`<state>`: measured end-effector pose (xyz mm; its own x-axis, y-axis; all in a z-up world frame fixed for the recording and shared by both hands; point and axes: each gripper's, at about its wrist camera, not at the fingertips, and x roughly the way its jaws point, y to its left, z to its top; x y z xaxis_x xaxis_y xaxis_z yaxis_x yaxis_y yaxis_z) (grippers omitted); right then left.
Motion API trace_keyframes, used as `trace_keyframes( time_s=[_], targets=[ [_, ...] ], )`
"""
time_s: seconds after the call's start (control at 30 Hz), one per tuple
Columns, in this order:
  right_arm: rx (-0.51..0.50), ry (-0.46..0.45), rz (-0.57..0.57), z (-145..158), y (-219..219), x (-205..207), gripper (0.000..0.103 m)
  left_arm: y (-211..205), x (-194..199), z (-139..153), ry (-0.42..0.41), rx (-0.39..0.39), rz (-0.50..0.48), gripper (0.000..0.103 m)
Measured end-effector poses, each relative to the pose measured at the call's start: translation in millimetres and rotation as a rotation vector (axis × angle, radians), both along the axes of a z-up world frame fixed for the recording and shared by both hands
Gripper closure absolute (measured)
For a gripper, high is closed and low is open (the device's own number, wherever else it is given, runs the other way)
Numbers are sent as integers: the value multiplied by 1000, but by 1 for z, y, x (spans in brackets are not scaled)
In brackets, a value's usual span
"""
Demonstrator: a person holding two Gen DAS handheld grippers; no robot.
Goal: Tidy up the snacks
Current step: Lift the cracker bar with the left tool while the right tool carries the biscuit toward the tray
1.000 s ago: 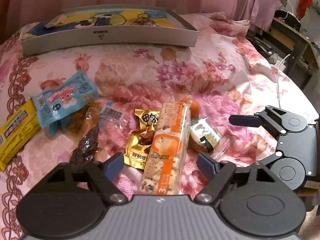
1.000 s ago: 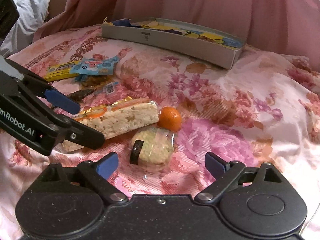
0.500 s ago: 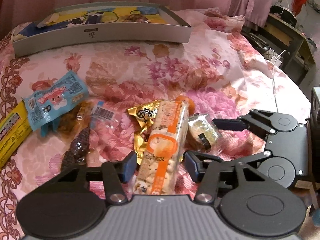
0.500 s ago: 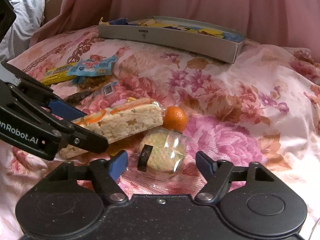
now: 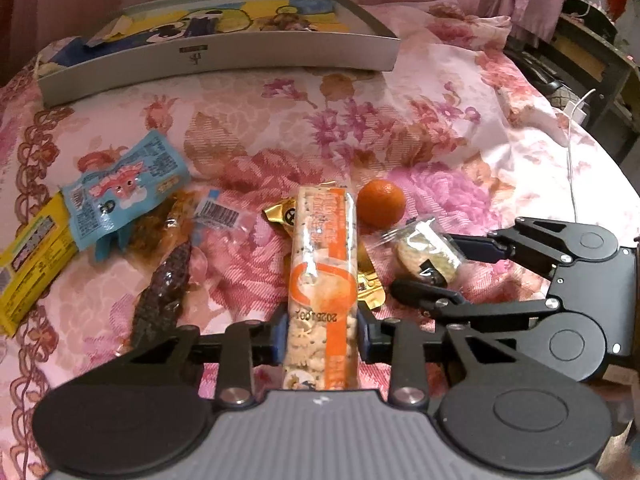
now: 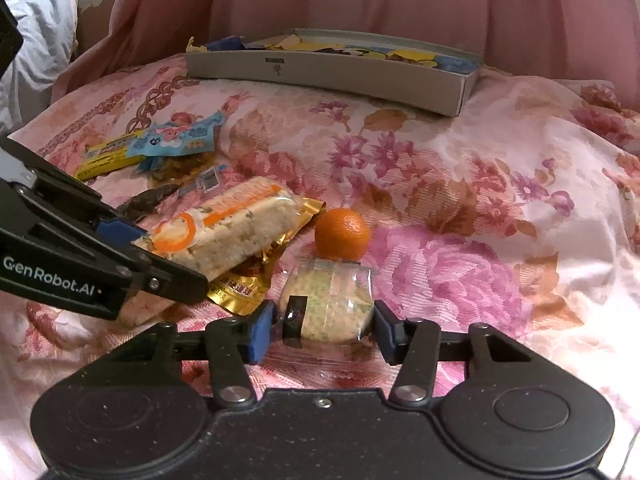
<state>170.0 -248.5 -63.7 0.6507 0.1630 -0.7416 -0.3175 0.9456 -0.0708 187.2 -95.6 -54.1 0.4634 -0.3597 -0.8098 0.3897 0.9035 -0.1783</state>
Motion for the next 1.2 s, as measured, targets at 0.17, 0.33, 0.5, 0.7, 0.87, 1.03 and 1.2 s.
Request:
trace_keyframes(
  time_s=[0.17,0.33,0.5,0.7,0.87,1.03,1.2],
  targets=[
    [-54,-36,18,7,4,-11,52,-2,-8,11,-1,11,15,68],
    [-91,-102,32,18,5,-25,52,-5,-15,23,-21,13,23,68],
    [-91,-163,17,30,3,-32,52,-7,-20,34,-54,14,32,68],
    [-86,-274,-6,44,1,-31,52,-5,-14,52,-131,-15,66,68],
    [-78,-367,-14,52,2,-20,52,-3,4,65,-204,-47,124,68],
    [-60,-442,-57,54,-2,0,52,-4,28,73,-269,-62,181,68],
    [-34,-544,-109,61,-4,32,52,-9,59,81,-339,-67,215,68]
  ],
)
